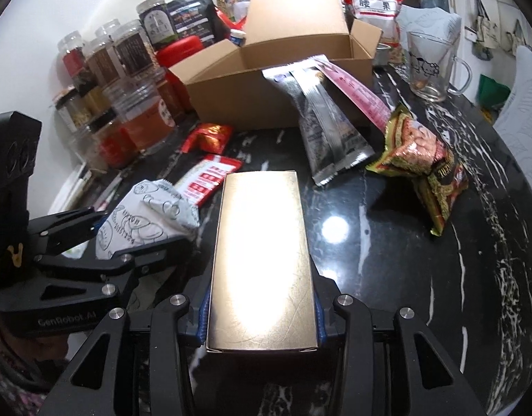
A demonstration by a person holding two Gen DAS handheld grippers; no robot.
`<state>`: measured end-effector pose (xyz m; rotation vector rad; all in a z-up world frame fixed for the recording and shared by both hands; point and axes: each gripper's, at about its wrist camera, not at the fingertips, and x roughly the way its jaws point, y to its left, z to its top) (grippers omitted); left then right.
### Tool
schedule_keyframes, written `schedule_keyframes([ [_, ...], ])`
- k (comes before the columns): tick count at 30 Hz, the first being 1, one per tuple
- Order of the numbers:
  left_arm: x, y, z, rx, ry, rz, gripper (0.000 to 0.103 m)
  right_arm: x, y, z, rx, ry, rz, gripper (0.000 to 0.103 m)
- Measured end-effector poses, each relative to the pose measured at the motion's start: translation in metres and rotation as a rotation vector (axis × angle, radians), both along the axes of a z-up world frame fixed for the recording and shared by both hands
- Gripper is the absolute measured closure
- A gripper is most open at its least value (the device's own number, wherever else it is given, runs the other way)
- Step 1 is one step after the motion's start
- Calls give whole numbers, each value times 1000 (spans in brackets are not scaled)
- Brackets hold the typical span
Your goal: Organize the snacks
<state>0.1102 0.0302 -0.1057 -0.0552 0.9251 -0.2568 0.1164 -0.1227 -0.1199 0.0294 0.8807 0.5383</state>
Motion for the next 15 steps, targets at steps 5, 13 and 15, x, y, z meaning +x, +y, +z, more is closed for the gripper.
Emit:
schedule_keyframes([
  [5, 5, 4, 18, -9, -60, 18, 47, 0, 7, 10, 10, -23, 36, 60],
  [13, 16, 6, 49, -22, -152, 21, 47, 11, 17, 33, 10, -91, 81, 60],
  [15, 21, 7, 55, -27, -166, 22, 47, 15, 16, 39, 16, -105, 84, 60],
])
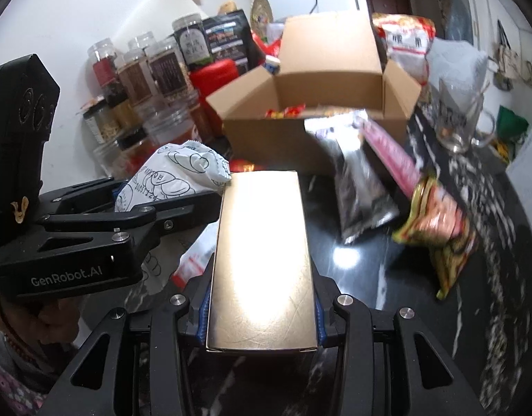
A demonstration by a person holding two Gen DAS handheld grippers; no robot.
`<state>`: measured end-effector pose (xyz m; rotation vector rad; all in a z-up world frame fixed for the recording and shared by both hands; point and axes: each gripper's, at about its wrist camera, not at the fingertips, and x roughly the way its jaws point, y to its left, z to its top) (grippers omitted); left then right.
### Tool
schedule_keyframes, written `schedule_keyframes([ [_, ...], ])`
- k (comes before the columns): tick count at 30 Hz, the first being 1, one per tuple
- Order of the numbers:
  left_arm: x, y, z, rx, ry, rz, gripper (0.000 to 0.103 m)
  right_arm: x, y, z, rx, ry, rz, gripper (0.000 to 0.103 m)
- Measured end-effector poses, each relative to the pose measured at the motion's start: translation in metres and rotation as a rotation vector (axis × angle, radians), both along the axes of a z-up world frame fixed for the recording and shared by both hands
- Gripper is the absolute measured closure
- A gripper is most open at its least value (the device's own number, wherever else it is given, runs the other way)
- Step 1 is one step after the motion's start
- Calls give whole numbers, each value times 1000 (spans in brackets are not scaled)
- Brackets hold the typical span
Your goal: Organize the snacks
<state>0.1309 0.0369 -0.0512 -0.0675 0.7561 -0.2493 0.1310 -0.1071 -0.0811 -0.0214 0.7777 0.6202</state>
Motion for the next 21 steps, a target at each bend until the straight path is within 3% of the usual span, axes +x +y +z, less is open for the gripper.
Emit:
schedule_keyframes([
  [15, 45, 14, 64, 9, -177, 32, 47, 49, 13, 67, -16, -201, 52, 60],
  [21, 77, 16, 82, 13, -222, 33, 47, 78, 15, 86, -11, -243, 63, 60],
])
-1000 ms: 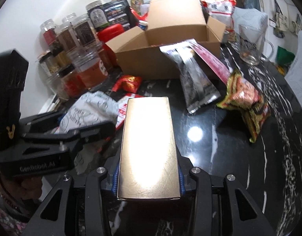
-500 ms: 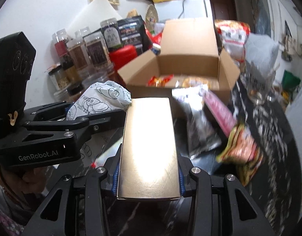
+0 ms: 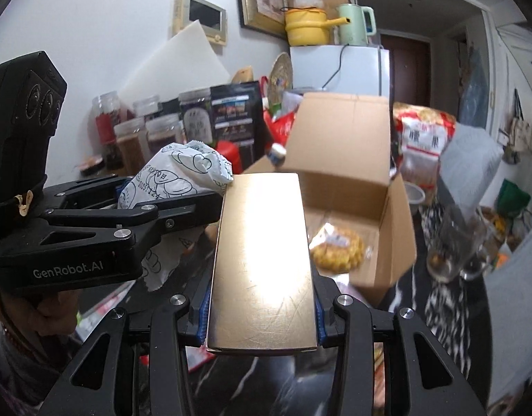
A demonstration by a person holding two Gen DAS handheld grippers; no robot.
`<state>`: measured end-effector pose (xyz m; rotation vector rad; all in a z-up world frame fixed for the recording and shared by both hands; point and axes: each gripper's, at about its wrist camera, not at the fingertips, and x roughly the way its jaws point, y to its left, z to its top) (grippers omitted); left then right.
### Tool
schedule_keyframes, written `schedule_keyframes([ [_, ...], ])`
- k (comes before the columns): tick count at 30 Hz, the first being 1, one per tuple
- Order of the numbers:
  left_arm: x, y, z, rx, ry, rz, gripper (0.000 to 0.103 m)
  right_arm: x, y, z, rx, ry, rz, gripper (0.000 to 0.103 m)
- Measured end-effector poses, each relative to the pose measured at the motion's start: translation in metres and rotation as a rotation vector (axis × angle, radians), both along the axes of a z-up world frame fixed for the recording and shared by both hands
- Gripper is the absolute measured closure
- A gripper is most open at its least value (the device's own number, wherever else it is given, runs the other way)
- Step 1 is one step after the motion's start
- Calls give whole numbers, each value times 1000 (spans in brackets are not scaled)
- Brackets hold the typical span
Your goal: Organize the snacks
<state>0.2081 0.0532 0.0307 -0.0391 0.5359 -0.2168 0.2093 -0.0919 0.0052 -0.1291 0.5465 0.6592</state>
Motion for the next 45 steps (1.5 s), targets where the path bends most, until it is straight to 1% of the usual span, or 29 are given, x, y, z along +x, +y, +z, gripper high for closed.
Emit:
schedule_keyframes([
  [8, 53, -2, 9, 2, -24, -2, 47, 52, -1, 13, 2, -24, -7, 60],
  [13, 95, 2, 7, -24, -13, 2, 47, 96, 1, 15, 11, -13, -22, 60],
  [16, 118, 3, 5, -23, -9, 6, 47, 118, 3, 14, 16, -9, -25, 60],
  [19, 140, 6, 3, -14, -8, 18, 47, 140, 11, 14, -8, -36, -29, 60],
  [20, 146, 7, 2, -7, -7, 21, 47, 146, 12, 13, -11, -31, -30, 60],
  [23, 165, 10, -3, 5, 1, 29, 47, 167, 18, 11, -17, -9, -37, 60],
  [29, 196, 17, -18, 4, 52, 27, 47, 196, 25, -1, -16, 48, -63, 60],
  [34, 212, 28, -33, -38, 120, 15, 47, 215, 25, -16, 23, 136, -57, 60],
  [36, 216, 31, -38, -42, 143, 18, 47, 219, 28, -22, 17, 162, -58, 60],
  [41, 224, 33, -50, -18, 182, 56, 47, 222, 32, -35, -3, 218, -61, 60],
  [45, 232, 30, -62, 33, 218, 94, 47, 226, 34, -43, -20, 244, -60, 60],
])
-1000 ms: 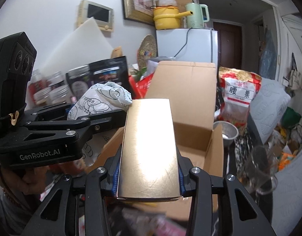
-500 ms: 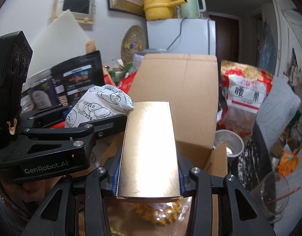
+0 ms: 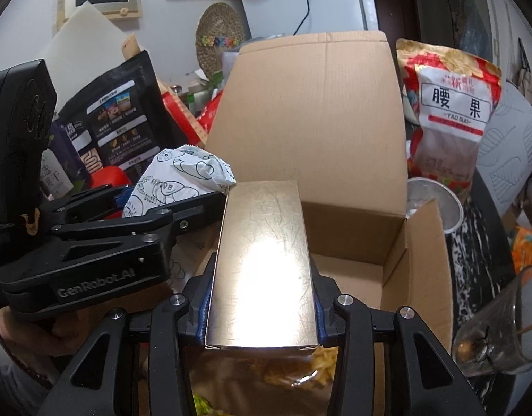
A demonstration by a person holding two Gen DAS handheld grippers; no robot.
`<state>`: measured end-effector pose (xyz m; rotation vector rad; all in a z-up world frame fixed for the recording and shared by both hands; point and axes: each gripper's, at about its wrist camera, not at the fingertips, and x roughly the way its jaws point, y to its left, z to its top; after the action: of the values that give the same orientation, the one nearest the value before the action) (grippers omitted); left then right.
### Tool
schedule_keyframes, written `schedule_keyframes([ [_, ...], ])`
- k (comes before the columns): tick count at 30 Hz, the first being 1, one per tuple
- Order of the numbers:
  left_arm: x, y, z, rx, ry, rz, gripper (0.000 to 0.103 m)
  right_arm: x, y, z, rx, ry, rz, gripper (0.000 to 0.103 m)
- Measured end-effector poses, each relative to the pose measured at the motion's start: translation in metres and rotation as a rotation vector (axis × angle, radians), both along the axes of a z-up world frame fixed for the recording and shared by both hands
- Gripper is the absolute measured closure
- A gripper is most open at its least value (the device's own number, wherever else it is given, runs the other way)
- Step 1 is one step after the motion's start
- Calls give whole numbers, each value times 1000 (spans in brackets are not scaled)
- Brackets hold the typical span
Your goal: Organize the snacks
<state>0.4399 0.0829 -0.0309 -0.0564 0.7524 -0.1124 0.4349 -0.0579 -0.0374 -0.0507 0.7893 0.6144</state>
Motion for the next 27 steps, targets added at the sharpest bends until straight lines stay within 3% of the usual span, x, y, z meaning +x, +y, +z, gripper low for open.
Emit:
schedule_keyframes([
  [5, 8, -1, -11, 6, 43, 5, 47, 4, 5, -10, -48, 27, -10, 59],
  [10, 5, -5, -9, 73, 18, 34, 47, 10, 11, -18, -81, 53, -11, 59],
  [15, 11, -1, -13, 105, 58, 75, 44, 10, 14, -22, -102, 66, -25, 58],
  [19, 8, 1, -12, 109, 62, 88, 44, 6, 9, -14, -105, 38, -45, 47],
  [27, -16, -5, 4, 99, 25, 83, 44, -10, 3, 3, -82, 2, -44, 47],
])
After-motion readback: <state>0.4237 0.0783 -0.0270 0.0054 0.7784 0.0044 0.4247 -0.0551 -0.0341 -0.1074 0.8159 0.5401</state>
